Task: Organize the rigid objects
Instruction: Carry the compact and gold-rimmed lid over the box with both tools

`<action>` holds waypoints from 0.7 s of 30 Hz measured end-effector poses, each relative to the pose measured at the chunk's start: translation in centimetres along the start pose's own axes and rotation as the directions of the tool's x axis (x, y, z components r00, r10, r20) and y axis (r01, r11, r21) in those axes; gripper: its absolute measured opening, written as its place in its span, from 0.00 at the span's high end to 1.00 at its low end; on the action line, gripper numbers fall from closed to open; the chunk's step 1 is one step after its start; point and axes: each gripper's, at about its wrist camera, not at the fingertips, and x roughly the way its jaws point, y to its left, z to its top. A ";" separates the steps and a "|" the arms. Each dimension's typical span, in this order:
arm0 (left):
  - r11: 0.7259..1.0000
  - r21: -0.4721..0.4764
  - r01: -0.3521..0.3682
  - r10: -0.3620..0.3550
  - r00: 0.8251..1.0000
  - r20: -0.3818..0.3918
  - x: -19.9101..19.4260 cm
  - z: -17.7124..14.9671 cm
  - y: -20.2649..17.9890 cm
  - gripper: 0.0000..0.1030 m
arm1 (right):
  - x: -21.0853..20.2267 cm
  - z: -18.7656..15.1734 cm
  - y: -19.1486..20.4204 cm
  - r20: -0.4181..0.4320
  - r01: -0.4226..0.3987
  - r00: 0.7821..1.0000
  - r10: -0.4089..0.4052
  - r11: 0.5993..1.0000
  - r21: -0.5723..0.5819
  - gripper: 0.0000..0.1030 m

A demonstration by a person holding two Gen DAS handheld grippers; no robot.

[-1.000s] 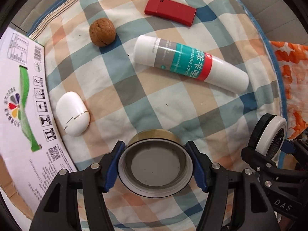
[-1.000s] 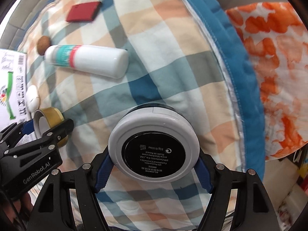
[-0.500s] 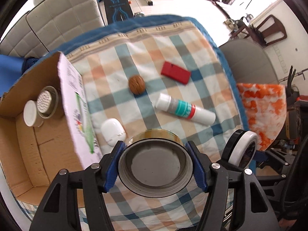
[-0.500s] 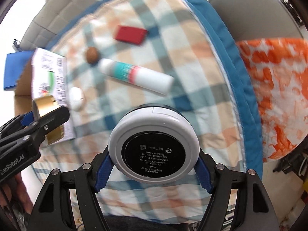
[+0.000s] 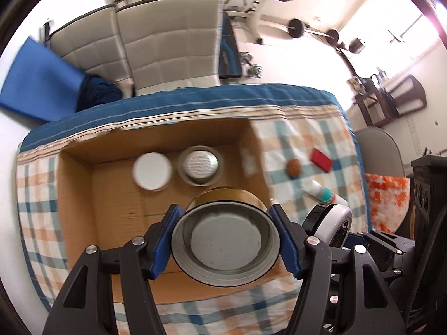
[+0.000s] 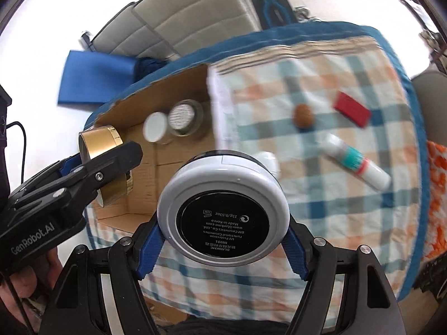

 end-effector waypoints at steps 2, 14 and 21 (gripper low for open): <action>0.999 -0.026 -0.036 0.035 0.999 -0.018 0.6 0.2 2.8 0.40 | 1.9 1.0 3.3 -0.017 -0.012 1.000 0.012 1.000 -0.016 0.26; 0.973 -0.177 -0.146 0.110 0.974 -0.200 11.8 1.4 16.7 0.40 | 16.1 5.8 10.8 -0.153 0.162 0.974 -0.165 0.986 -0.027 0.26; 0.977 -0.136 -0.166 0.126 0.956 -0.264 17.2 2.1 17.7 0.40 | 20.4 6.9 11.0 -0.188 0.258 0.948 -0.256 0.966 -0.012 0.26</action>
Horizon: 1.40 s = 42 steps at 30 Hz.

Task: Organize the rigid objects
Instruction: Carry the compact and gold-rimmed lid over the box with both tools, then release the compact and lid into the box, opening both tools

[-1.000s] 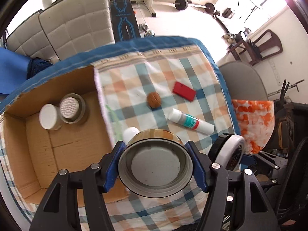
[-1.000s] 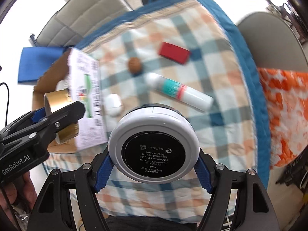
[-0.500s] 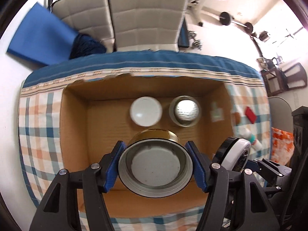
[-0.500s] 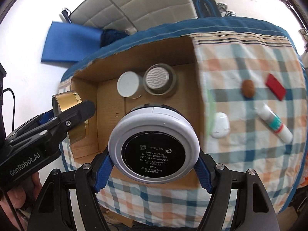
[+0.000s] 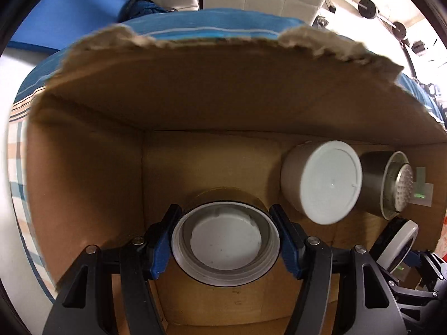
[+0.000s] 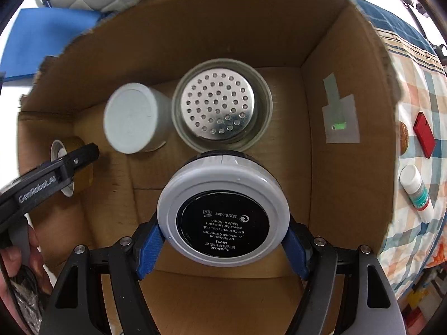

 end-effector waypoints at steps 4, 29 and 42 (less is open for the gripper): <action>1.000 0.004 0.011 -0.011 1.000 -0.007 1.0 0.7 -0.2 0.40 | 1.3 0.4 0.5 -0.015 0.028 0.999 -0.028 1.000 0.004 0.25; 1.000 -0.007 0.022 -0.022 0.999 0.029 -4.0 1.4 -0.2 0.24 | 2.6 1.0 1.2 0.005 0.005 1.000 -0.005 0.999 -0.039 0.00; 0.997 -0.069 -0.041 0.055 0.975 0.213 -12.3 -5.8 -0.3 0.00 | -2.8 -3.0 1.1 0.136 -0.016 0.990 0.031 0.994 -0.113 0.00</action>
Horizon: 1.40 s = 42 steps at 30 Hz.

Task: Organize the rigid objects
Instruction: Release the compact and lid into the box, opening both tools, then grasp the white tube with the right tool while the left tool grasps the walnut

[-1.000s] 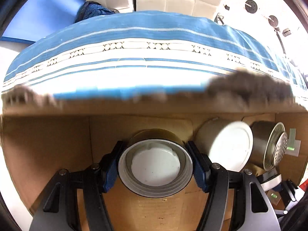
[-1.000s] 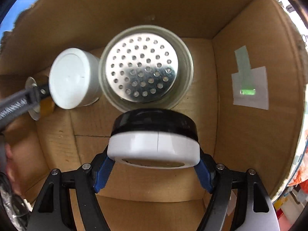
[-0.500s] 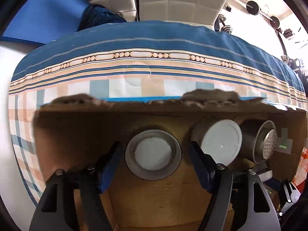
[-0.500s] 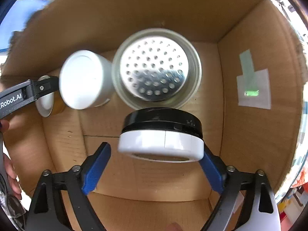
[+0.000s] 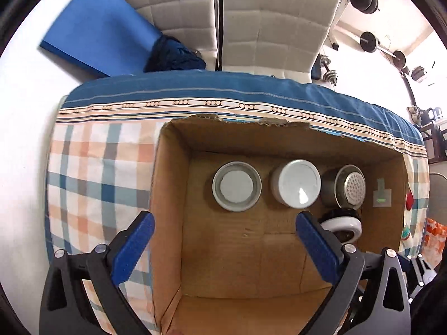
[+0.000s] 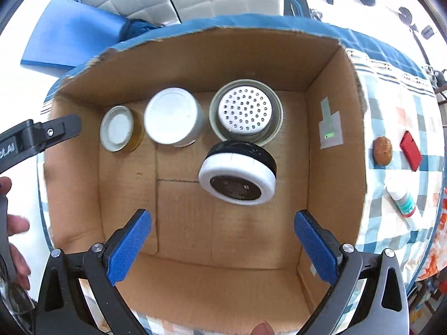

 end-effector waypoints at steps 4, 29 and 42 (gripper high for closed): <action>0.999 -0.027 -0.022 0.024 0.996 0.081 -2.8 -1.9 0.6 0.00 | -2.5 -1.1 -0.3 0.049 0.010 0.999 -0.009 1.000 -0.024 0.00; 0.998 -0.007 0.065 -0.059 0.945 0.322 -17.6 -10.5 -1.8 0.00 | -17.7 -11.1 -2.8 0.237 -0.076 0.967 0.090 0.995 -0.067 0.00; 0.957 0.278 0.078 -0.149 0.958 0.245 -13.2 -5.3 -22.6 0.00 | -19.8 -8.0 -19.6 0.224 0.058 0.972 -0.064 0.998 0.030 0.00</action>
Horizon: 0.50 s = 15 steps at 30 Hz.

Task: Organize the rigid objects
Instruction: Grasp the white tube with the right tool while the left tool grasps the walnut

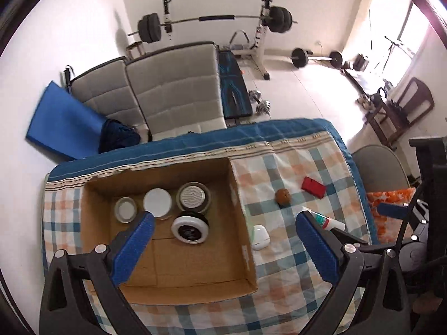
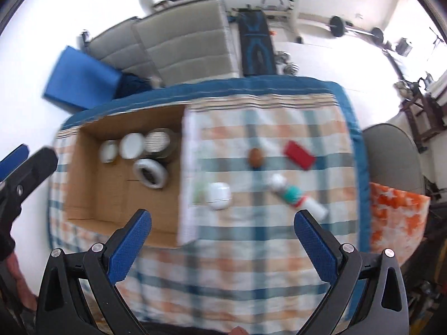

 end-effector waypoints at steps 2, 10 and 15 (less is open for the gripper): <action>1.000 0.025 0.007 -0.006 0.999 -0.047 2.7 0.7 -2.1 0.00 | 2.4 0.9 -3.4 -0.033 0.034 0.999 -0.034 0.999 -0.016 0.00; 0.994 0.075 -0.077 0.090 0.975 -0.204 13.0 2.8 -7.2 0.00 | 16.0 1.5 -12.4 -0.259 0.049 0.965 -0.038 0.998 0.037 0.25; 0.989 0.104 -0.108 0.133 0.952 -0.274 16.5 2.1 -8.2 0.00 | 22.1 0.6 -13.6 -0.347 0.006 0.938 0.008 0.999 0.040 0.34</action>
